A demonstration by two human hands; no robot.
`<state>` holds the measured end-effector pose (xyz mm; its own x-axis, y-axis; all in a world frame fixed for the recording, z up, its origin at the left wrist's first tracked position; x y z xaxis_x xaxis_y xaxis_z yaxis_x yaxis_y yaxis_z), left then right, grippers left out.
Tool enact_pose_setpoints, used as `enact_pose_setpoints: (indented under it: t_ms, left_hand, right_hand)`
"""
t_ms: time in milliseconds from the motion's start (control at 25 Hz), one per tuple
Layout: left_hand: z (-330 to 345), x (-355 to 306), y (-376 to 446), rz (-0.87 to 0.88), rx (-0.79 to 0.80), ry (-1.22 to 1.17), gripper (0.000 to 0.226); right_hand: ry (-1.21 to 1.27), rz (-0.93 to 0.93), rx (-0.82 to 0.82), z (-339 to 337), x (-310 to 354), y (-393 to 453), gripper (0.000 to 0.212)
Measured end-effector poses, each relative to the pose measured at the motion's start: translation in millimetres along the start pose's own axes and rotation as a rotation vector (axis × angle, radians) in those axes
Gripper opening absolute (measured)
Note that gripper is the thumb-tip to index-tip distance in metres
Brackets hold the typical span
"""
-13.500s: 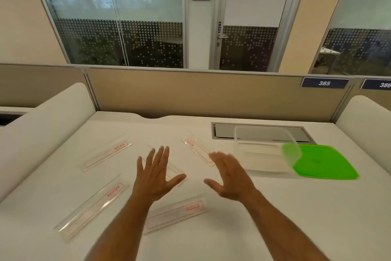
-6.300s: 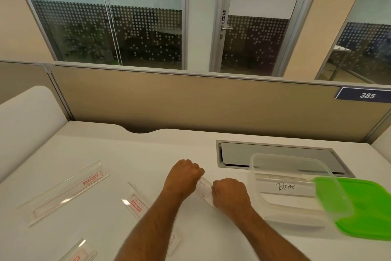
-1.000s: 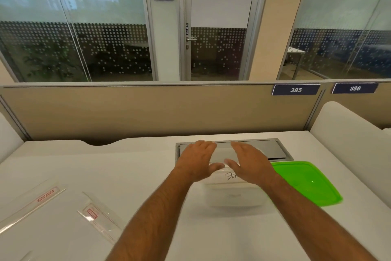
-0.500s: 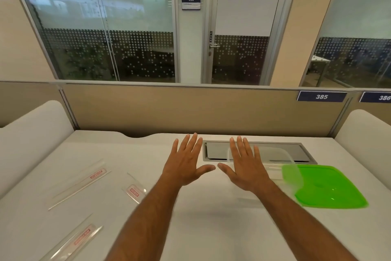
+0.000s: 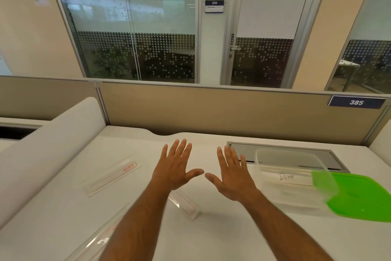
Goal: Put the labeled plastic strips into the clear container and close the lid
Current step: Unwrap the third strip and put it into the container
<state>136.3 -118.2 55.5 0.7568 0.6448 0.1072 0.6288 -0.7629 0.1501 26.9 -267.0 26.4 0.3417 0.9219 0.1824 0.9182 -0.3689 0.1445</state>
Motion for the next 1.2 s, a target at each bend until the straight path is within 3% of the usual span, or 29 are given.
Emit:
enact_pose_setpoints:
  t_ms: [400,560,760,1200]
  left_hand:
    - [50.5,60.3,-17.4,-0.004,0.133,0.025,0.098]
    - [68.9,60.7,-20.8,0.117,0.188,0.011,0.078]
    - [77.9,51.9,-17.0,0.244,0.122,-0.068,0.042]
    - [67.7,35.8,-11.9,0.304,-0.006,-0.005,0.015]
  right_hand:
    - [0.040,-0.058,0.128,56.2,67.1,7.8,0.100]
    - [0.067,-0.037,0.258,82.8,78.5,4.8,0.086]
    - [-0.005,-0.104,0.196,87.6,91.1,7.6,0.043]
    - [0.007,-0.119,0.063,78.9,78.6,7.9,0.045]
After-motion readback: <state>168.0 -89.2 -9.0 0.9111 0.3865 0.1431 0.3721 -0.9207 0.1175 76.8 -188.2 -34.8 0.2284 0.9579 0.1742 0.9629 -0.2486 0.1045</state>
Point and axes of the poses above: each hand's wrist, its own y-axis towards the middle knuckle, its own z-axis out of the palm, x = y × z, the point moved 7 cm from there along y, towards the middle knuckle, and after that the axes turned 5 degrees about y, right-handed, at the moved point
